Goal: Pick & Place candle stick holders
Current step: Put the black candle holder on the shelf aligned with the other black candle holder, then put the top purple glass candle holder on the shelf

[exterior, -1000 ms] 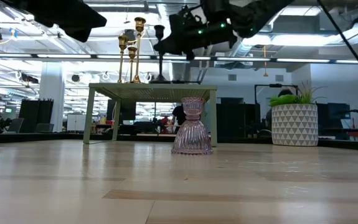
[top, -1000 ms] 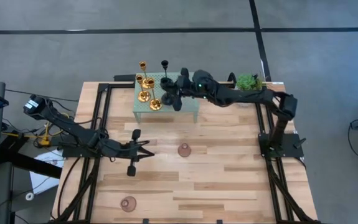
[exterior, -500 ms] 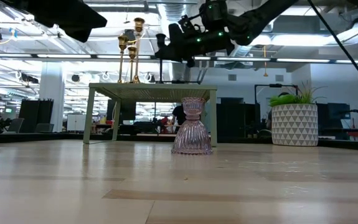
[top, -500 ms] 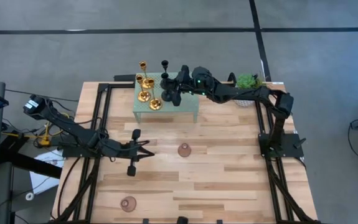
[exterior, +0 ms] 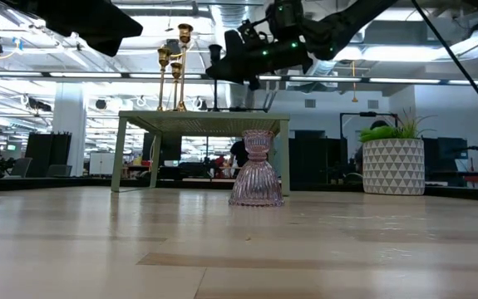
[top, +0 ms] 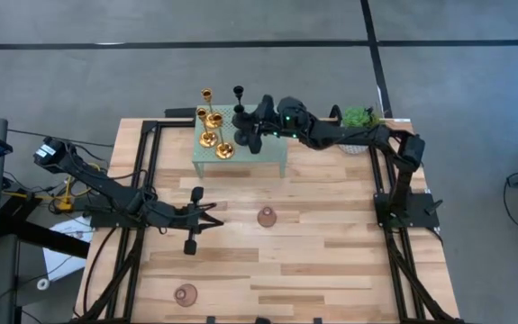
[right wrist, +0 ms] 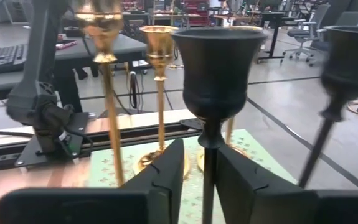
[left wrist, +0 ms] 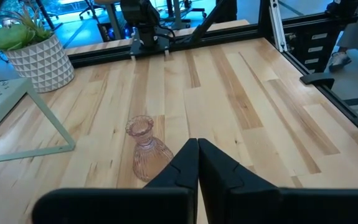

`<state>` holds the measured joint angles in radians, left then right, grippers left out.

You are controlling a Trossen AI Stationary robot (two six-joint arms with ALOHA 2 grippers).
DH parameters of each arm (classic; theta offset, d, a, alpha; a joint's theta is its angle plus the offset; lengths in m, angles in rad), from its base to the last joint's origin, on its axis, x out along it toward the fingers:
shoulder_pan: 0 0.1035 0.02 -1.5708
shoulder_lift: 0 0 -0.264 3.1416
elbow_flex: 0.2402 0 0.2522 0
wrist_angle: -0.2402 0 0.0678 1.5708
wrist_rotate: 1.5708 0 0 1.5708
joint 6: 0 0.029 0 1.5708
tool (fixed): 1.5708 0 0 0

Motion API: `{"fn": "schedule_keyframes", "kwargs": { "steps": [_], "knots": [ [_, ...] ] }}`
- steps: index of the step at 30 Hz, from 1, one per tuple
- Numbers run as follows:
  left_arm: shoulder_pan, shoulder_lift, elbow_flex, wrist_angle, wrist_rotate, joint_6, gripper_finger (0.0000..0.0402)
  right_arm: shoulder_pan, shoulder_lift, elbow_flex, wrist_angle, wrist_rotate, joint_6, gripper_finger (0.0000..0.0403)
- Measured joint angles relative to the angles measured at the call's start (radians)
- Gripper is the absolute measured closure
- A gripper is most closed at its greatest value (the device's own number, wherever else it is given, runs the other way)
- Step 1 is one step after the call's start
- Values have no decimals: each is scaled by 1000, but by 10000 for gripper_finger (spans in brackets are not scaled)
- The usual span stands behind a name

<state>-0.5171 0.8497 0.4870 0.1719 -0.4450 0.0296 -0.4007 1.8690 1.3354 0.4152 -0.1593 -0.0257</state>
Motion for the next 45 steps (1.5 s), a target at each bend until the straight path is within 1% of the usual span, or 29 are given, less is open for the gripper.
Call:
{"fn": "schedule_keyframes", "kwargs": {
  "steps": [5,12,16,24,26,28,31,34,36,39,42,45],
  "knots": [
    [0,0,0,0,0,0,394,9,-23,-2,-27,0,0,309],
    [0,0,0,0,0,0,395,6,-89,-2,-133,3,0,287],
    [0,0,0,0,0,0,396,6,-102,-1,-186,3,0,265],
    [0,0,0,0,0,-1,392,-8,-103,-1,-292,3,-22,206],
    [0,0,0,0,0,-4,392,-8,-103,-1,-328,3,-23,198],
    [0,0,0,0,0,-4,394,-8,-116,-1,-407,3,-24,195],
    [0,0,0,0,1,-4,396,-4,-146,0,-544,-1,-26,200],
    [0,0,0,0,1,-4,396,19,-184,0,-701,-10,-27,214],
    [0,0,0,0,0,-3,394,47,-216,-1,-790,-19,-29,228],
    [0,0,0,0,0,-2,393,103,-260,-3,-877,-14,-37,258],
    [0,0,0,0,1,0,395,168,-311,-40,-891,42,-50,294],
    [0,0,0,0,1,0,396,231,-370,-105,-898,151,-56,327]
  ]
}}
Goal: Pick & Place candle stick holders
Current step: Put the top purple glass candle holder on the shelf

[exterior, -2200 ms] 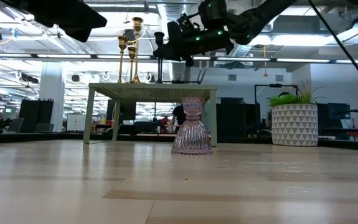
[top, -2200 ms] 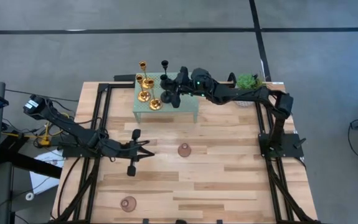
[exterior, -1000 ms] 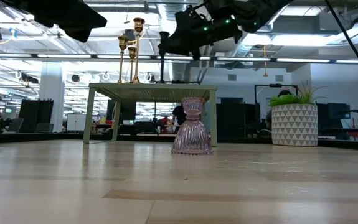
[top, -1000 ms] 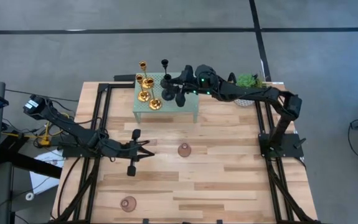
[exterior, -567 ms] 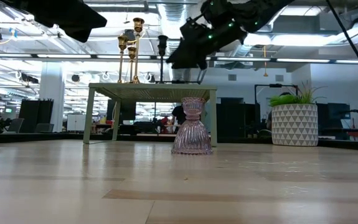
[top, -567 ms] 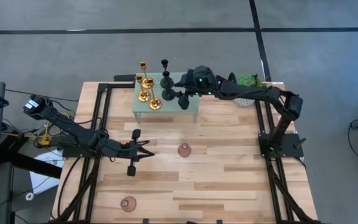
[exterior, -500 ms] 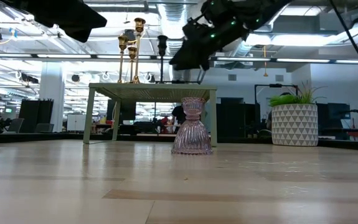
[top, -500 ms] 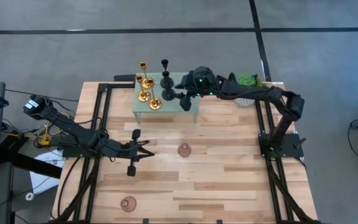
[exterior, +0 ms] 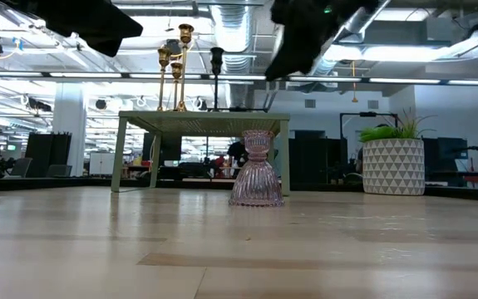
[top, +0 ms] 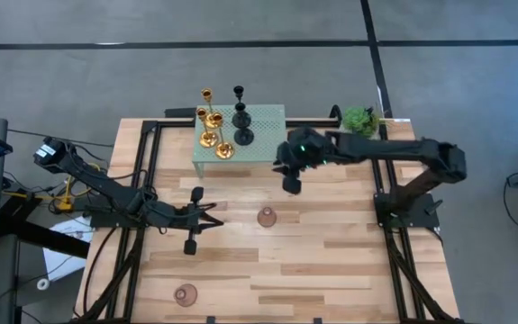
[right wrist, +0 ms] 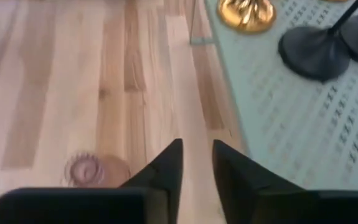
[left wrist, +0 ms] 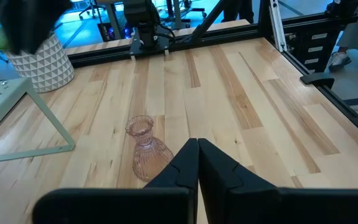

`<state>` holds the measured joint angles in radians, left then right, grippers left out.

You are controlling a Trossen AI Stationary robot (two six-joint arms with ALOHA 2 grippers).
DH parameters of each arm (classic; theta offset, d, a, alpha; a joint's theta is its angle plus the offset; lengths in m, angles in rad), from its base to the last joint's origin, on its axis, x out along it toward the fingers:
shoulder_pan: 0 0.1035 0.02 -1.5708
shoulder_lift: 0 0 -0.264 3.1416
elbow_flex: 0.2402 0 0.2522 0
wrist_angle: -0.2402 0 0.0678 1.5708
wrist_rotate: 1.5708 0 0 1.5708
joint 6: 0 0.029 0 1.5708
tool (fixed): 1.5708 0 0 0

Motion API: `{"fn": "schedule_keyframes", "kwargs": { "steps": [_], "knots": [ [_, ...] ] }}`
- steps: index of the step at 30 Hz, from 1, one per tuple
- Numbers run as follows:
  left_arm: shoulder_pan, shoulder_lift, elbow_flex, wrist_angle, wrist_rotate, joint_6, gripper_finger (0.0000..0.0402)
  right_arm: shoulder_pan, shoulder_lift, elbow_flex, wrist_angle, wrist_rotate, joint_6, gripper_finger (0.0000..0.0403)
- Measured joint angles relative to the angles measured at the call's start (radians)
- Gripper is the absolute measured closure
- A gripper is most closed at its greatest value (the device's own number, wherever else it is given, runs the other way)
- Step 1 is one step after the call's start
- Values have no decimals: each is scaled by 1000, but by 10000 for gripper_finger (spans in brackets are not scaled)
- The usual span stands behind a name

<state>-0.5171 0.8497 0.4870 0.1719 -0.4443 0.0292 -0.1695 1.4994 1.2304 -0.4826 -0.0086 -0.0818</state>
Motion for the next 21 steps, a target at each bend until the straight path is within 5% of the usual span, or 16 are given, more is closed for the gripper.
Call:
{"fn": "schedule_keyframes", "kwargs": {
  "steps": [7,12,21],
  "knots": [
    [0,0,0,0,0,0,393,112,-179,-277,130,123,103,381],
    [0,0,0,0,0,0,396,196,-298,-530,398,184,207,400],
    [0,0,0,0,0,0,396,355,-299,-834,899,285,272,400]
  ]
}}
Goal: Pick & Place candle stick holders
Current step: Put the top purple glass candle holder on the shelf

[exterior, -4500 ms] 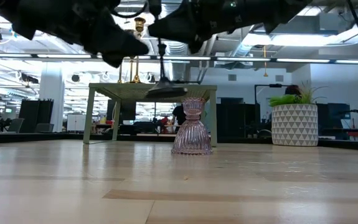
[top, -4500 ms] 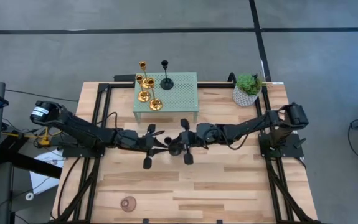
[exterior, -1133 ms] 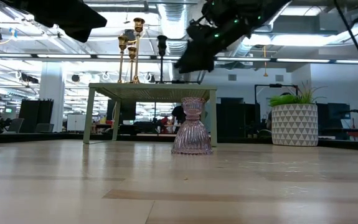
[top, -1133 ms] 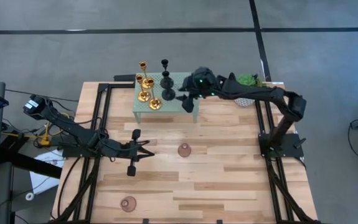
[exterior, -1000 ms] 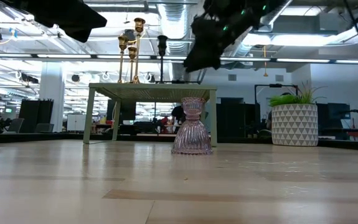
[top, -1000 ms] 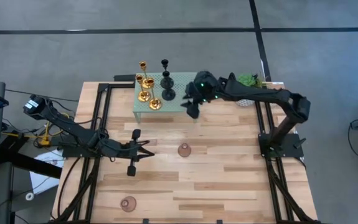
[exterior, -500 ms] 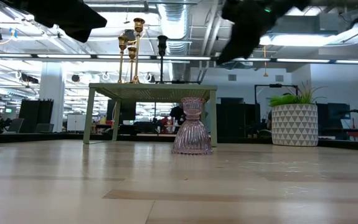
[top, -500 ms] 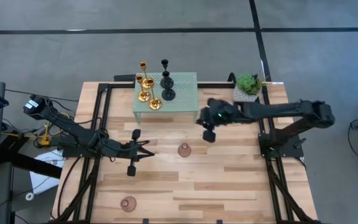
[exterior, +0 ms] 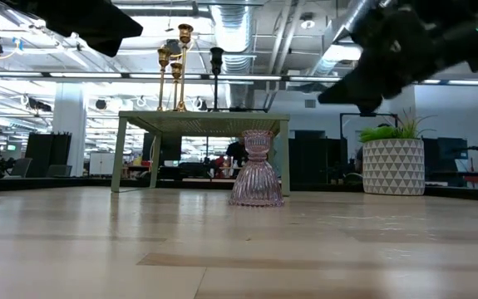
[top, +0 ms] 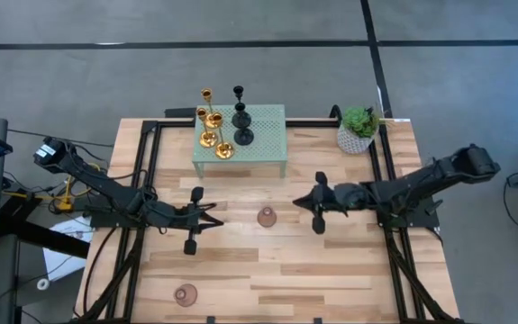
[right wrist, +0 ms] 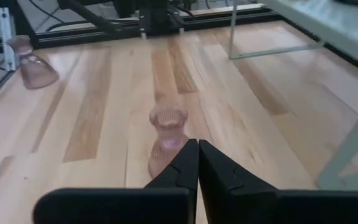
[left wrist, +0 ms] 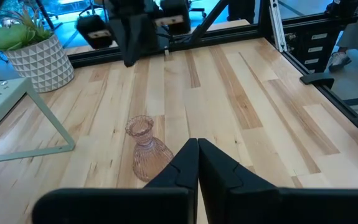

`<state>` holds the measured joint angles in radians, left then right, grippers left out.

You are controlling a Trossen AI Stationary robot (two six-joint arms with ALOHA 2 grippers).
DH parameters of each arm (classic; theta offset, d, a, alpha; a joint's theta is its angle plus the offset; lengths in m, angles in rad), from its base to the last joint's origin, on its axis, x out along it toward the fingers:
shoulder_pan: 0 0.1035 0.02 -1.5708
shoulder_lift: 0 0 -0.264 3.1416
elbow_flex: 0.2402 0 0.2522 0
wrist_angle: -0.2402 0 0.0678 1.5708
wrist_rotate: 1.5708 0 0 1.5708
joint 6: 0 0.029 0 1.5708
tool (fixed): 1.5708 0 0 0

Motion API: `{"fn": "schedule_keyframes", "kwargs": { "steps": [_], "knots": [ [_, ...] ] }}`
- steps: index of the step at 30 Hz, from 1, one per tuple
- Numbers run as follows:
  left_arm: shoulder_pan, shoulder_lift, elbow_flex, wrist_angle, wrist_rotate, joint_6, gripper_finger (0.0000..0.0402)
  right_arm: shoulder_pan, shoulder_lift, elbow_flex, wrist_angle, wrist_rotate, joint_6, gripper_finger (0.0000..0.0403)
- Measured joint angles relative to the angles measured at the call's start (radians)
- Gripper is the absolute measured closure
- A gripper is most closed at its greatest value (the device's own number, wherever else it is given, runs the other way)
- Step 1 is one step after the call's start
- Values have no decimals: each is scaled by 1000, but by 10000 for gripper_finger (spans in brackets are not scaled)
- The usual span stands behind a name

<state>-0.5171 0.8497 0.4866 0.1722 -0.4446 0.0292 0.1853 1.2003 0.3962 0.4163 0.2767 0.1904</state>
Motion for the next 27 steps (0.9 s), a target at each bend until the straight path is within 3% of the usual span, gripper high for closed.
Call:
{"fn": "schedule_keyframes", "kwargs": {
  "steps": [5,15,22,27],
  "knots": [
    [0,0,0,0,0,0,395,77,69,-64,121,98,21,401],
    [0,0,0,0,0,0,392,121,332,-71,301,80,121,399],
    [0,0,0,0,0,0,392,94,471,16,329,47,131,400],
    [0,0,0,0,0,0,392,86,515,84,324,13,92,360]
  ]
}}
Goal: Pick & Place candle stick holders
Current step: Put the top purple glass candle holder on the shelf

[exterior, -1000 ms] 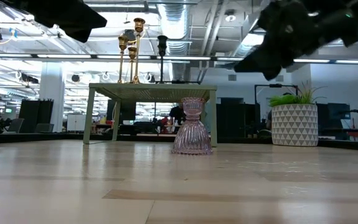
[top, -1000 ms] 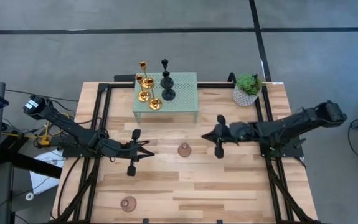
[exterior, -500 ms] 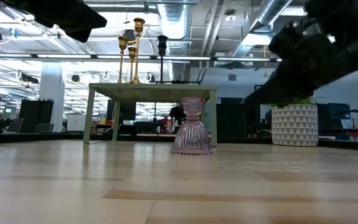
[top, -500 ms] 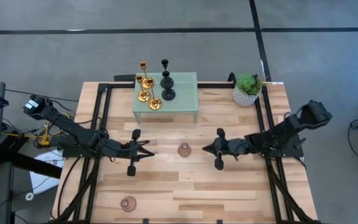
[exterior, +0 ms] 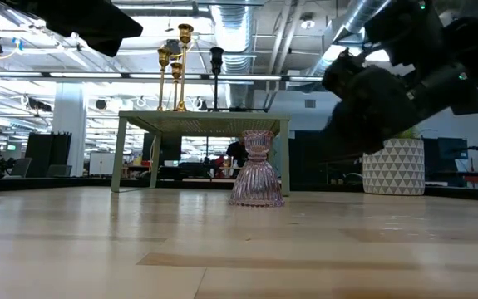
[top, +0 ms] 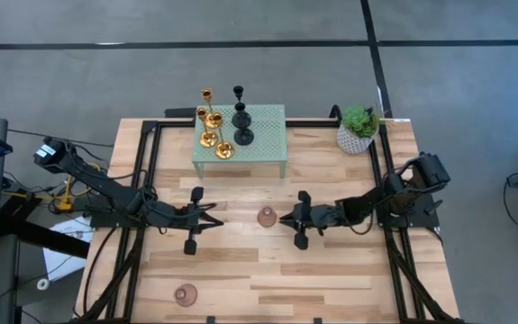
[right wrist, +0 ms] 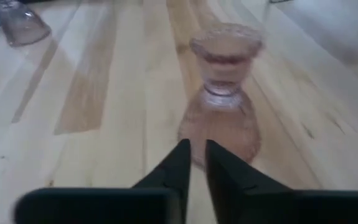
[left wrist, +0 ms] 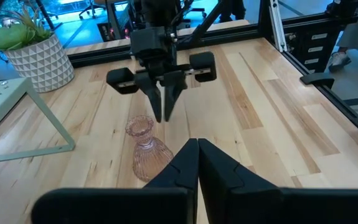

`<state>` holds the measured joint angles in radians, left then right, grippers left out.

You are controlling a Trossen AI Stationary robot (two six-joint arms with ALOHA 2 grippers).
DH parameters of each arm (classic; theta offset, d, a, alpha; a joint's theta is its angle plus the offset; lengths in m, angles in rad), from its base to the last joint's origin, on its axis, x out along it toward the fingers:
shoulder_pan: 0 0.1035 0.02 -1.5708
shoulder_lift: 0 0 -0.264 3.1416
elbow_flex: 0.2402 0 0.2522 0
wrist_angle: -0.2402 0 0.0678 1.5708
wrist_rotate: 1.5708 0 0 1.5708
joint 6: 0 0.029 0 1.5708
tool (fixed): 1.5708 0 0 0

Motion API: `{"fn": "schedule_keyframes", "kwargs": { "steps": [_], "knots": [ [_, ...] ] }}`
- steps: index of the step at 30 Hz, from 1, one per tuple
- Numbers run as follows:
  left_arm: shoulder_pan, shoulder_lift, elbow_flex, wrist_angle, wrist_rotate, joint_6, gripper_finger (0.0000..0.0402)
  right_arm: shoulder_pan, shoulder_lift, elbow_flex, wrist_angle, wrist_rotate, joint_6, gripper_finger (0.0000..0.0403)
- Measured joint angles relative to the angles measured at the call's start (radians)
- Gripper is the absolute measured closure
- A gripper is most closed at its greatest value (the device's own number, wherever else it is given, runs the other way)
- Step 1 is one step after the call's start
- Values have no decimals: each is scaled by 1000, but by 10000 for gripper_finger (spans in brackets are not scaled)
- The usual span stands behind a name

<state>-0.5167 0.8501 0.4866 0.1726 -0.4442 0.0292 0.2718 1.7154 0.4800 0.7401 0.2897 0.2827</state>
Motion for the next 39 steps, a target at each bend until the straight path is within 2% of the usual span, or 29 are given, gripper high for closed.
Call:
{"fn": "schedule_keyframes", "kwargs": {
  "steps": [4,9,13,20,23,39],
  "knots": [
    [0,0,0,0,0,0,392,2,8,28,-29,-30,3,287],
    [0,0,0,0,0,0,392,-7,8,46,-38,-1,-12,180],
    [0,0,0,0,0,0,392,-29,8,63,-43,45,-22,128],
    [0,0,0,0,0,-4,392,-81,8,83,-59,49,-23,118],
    [0,0,0,0,0,-4,392,-92,8,93,-60,15,-21,117],
    [0,0,0,0,0,-4,392,-95,8,97,-64,-5,3,117]
  ]
}}
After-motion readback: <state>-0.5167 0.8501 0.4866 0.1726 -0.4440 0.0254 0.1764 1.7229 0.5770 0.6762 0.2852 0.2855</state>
